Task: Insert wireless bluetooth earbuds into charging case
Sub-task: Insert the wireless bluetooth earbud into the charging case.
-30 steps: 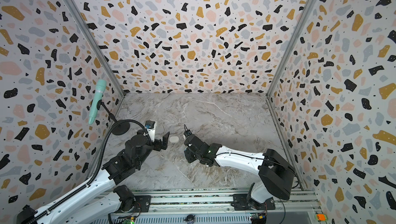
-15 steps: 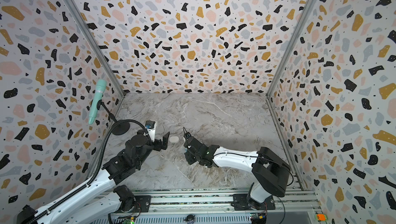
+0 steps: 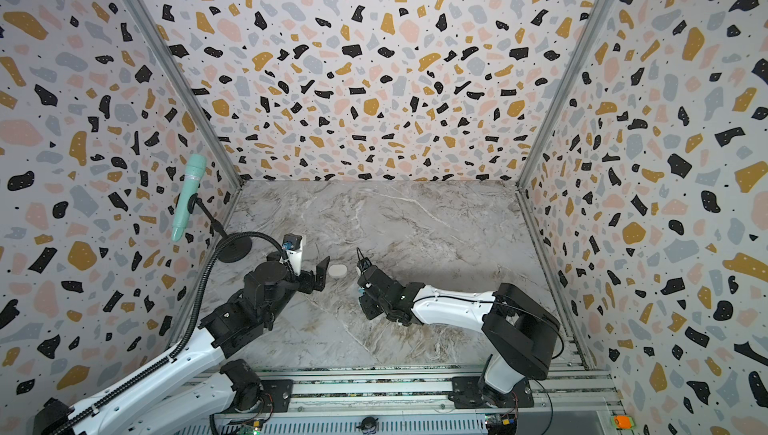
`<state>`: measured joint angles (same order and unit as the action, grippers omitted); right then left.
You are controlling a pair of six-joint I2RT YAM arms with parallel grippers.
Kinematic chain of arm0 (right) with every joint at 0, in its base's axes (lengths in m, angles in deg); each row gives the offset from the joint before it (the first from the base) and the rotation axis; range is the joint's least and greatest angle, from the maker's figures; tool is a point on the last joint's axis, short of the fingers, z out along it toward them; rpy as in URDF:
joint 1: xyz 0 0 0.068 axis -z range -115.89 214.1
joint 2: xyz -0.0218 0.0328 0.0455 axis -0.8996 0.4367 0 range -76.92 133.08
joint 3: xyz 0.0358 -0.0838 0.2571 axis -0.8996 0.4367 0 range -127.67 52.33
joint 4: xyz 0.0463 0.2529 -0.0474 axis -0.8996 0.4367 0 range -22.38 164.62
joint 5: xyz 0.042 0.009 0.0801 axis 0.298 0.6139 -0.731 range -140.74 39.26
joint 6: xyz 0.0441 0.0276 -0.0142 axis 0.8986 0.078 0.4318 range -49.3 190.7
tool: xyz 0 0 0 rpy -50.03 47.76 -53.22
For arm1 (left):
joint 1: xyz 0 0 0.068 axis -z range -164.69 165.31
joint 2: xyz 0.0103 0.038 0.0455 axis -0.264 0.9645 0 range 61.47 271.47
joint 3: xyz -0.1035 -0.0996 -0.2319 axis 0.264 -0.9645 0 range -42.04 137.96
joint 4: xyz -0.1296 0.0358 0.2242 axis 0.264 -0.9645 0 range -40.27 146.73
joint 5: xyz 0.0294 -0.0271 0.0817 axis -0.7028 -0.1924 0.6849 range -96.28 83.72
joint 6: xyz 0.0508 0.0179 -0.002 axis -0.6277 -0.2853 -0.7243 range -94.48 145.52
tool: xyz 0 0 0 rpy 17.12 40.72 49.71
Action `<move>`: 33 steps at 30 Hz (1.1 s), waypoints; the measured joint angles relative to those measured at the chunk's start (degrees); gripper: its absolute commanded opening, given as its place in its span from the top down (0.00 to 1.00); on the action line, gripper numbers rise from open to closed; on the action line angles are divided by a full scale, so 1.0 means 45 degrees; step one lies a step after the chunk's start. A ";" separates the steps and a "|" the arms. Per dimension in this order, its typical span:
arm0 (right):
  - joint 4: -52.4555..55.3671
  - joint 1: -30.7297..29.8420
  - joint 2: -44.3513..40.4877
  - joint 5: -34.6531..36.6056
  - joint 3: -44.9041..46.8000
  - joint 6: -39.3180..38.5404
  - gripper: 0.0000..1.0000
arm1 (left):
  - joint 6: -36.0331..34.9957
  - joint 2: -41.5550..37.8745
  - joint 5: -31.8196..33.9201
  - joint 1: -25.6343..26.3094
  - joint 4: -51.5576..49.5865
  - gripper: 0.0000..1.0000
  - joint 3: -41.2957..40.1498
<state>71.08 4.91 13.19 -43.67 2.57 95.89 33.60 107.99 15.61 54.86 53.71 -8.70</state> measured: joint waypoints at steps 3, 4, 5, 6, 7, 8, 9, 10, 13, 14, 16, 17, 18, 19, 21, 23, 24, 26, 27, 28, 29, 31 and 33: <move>-0.0141 0.0039 0.0039 0.0005 0.0019 -0.0053 0.89 | 0.0005 0.0034 -0.0005 0.0000 0.0000 0.00 0.0000; -0.0185 0.0053 0.0053 0.0000 0.0024 -0.0063 0.89 | 0.0000 0.0039 -0.0005 0.0000 0.0000 0.00 0.0000; -0.0233 0.0073 0.0068 0.0000 0.0039 -0.0097 0.89 | 0.0000 0.0039 -0.0005 0.0000 0.0000 0.00 0.0000; -0.0287 0.0097 0.0092 -0.0005 0.0049 -0.0121 0.89 | 0.0000 0.0039 -0.0005 0.0000 0.0000 0.00 0.0000; -0.0345 0.0121 0.0117 0.0000 0.0058 -0.0151 0.89 | 0.0000 0.0039 -0.0005 0.0000 0.0000 0.00 0.0000; -0.0413 0.0151 0.0141 -0.0005 0.0068 -0.0185 0.89 | 0.0005 0.0044 -0.0005 0.0000 0.0000 0.00 0.0000; -0.0457 0.0170 0.0165 -0.0005 0.0083 -0.0204 0.89 | 0.0000 0.0049 -0.0010 0.0000 0.0000 0.00 0.0000; -0.0495 0.0204 0.0180 -0.0005 0.0097 -0.0219 0.89 | 0.0000 0.0053 -0.0010 0.0000 0.0000 0.00 0.0000; -0.0597 0.0282 0.0228 -0.0029 0.0146 -0.0262 0.89 | 0.0000 0.0087 -0.0044 0.0000 0.0000 0.00 0.0000; -0.0627 0.0296 0.0253 -0.0053 0.0165 -0.0277 0.89 | -0.0005 0.0102 -0.0049 0.0000 0.0000 0.00 0.0000; -0.0695 0.0311 0.0277 -0.0068 0.0219 -0.0291 0.89 | -0.0005 0.0121 -0.0053 0.0000 -0.0005 0.00 0.0000; -0.0709 0.0311 0.0306 -0.0087 0.0243 -0.0291 0.90 | -0.0005 0.0121 -0.0058 0.0000 -0.0005 0.00 0.0000; -0.0743 0.0316 0.0325 -0.0102 0.0277 -0.0291 0.90 | -0.0005 0.0121 -0.0063 0.0000 -0.0005 0.00 0.0000; -0.0772 0.0321 0.0340 -0.0107 0.0306 -0.0291 0.90 | -0.0005 0.0121 -0.0068 0.0000 -0.0005 0.00 0.0000; -0.0816 0.0321 0.0355 -0.0117 0.0364 -0.0291 0.90 | -0.0010 0.0121 -0.0087 0.0000 -0.0005 0.00 0.0000; -0.0884 0.0321 0.0389 -0.0141 0.0398 -0.0291 0.90 | -0.0010 0.0126 -0.0097 0.0000 0.0000 0.00 0.0000; -0.0923 0.0321 0.0418 -0.0151 0.0403 -0.0291 0.90 | -0.0015 0.0141 -0.0097 0.0000 -0.0005 0.00 0.0000; -0.0981 0.0321 0.0471 -0.0185 0.0403 -0.0291 0.90 | -0.0024 0.0170 -0.0097 0.0000 0.0000 0.00 0.0000; -0.1001 0.0321 0.0491 -0.0194 0.0403 -0.0291 0.90 | -0.0034 0.0180 -0.0097 0.0000 -0.0005 0.00 0.0000; -0.1020 0.0321 0.0510 -0.0194 0.0403 -0.0291 0.90 | -0.0039 0.0180 -0.0097 0.0000 -0.0005 0.00 0.0000; -0.1059 0.0321 0.0525 -0.0194 0.0403 -0.0291 0.90 | -0.0039 0.0180 -0.0097 0.0000 -0.0005 0.00 0.0000; -0.1132 0.0321 0.0578 -0.0199 0.0403 -0.0291 0.91 | -0.0044 0.0180 -0.0097 0.0000 -0.0005 0.00 0.0000; -0.1175 0.0321 0.0636 -0.0194 0.0403 -0.0296 0.91 | -0.0049 0.0180 -0.0102 0.0000 -0.0005 0.00 0.0000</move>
<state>65.79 6.35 16.05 -44.55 4.39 94.56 33.38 108.80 15.15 54.86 53.69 -8.70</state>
